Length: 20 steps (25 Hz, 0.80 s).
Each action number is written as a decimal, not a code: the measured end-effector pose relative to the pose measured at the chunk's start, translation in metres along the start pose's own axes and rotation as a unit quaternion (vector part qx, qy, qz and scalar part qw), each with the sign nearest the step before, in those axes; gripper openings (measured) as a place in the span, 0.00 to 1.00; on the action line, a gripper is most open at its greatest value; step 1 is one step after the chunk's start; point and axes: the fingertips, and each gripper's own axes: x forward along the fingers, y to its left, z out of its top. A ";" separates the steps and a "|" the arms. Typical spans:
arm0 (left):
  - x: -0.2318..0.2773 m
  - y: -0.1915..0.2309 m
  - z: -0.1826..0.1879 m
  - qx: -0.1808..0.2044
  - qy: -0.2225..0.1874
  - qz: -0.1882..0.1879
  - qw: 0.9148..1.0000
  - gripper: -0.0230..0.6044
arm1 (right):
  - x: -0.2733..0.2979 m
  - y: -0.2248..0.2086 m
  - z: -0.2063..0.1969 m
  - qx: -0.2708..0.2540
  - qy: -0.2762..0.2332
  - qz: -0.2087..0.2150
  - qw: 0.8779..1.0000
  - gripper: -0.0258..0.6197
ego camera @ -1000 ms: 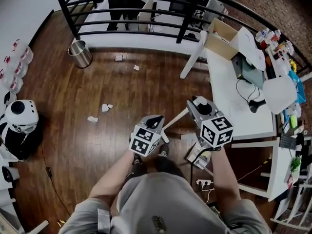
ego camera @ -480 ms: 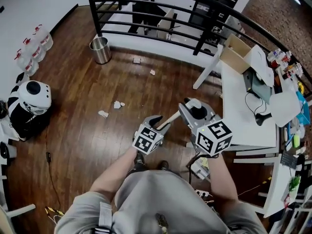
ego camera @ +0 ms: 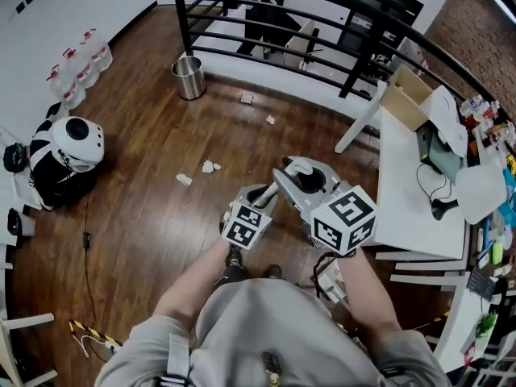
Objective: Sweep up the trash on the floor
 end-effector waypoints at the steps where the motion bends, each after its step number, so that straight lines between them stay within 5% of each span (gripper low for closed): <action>1: -0.001 -0.001 -0.003 -0.002 0.004 0.004 1.000 0.21 | 0.000 0.001 -0.002 0.000 0.002 0.006 1.000 0.18; 7: 0.008 -0.012 -0.033 -0.042 0.035 0.023 0.998 0.22 | -0.004 -0.003 -0.032 0.009 0.021 0.042 0.999 0.18; 20: 0.073 -0.019 -0.161 -0.122 0.113 0.077 0.983 0.22 | 0.027 -0.039 -0.172 0.053 0.100 0.117 0.987 0.18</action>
